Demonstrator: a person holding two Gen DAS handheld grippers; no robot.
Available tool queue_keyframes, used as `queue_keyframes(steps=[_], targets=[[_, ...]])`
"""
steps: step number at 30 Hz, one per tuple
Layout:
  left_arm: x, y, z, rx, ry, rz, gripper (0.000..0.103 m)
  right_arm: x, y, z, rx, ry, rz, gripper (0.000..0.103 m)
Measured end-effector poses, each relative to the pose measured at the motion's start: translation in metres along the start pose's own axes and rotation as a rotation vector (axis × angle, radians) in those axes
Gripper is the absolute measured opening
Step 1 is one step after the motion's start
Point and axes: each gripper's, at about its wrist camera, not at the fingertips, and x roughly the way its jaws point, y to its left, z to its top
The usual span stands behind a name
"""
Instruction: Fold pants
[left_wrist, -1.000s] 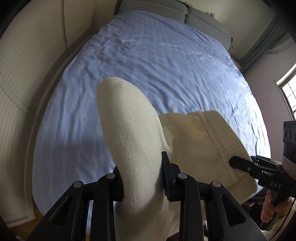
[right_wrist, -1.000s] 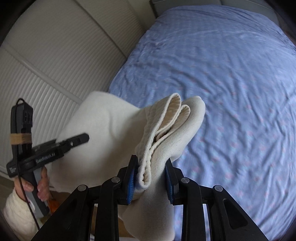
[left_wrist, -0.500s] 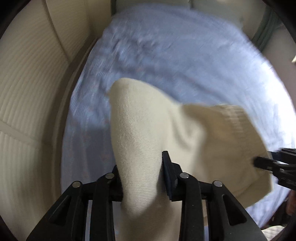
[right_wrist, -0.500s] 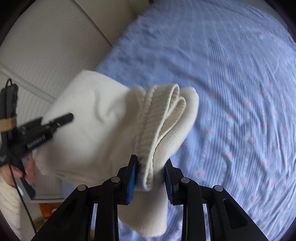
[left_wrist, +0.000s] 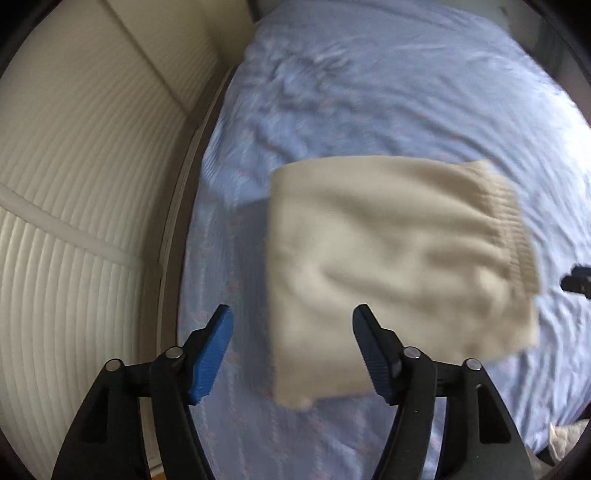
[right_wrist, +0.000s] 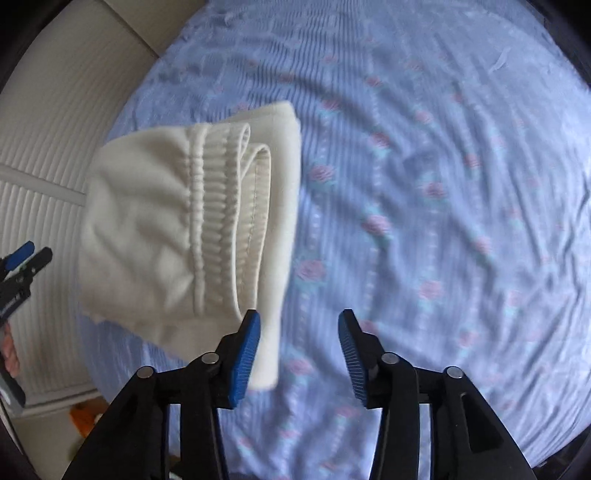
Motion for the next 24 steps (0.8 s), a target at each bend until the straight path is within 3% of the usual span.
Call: queue_keyframes(steps=[7,14,19,24], targets=[[-0.089,-0.058,-0.020,-0.066,-0.110,-0.068,0.088,-0.106,-0.029,-0.054,-0.054,-0.192,-0.020,0.082],[-0.190,-0.143,-0.042,-0.031,-0.251,-0.058,0.099,-0.198,-0.068,-0.122,-0.052,-0.322,-0.025,0.084],[-0.254,-0.201,-0.062,-0.015,-0.316,-0.125,0.102,-0.256,-0.101,-0.170,-0.057,-0.426,-0.061,0.087],[-0.294,-0.250,-0.083,-0.032,-0.340,-0.176,0.102,-0.299,-0.141,-0.215,-0.034,-0.486,-0.075,0.087]])
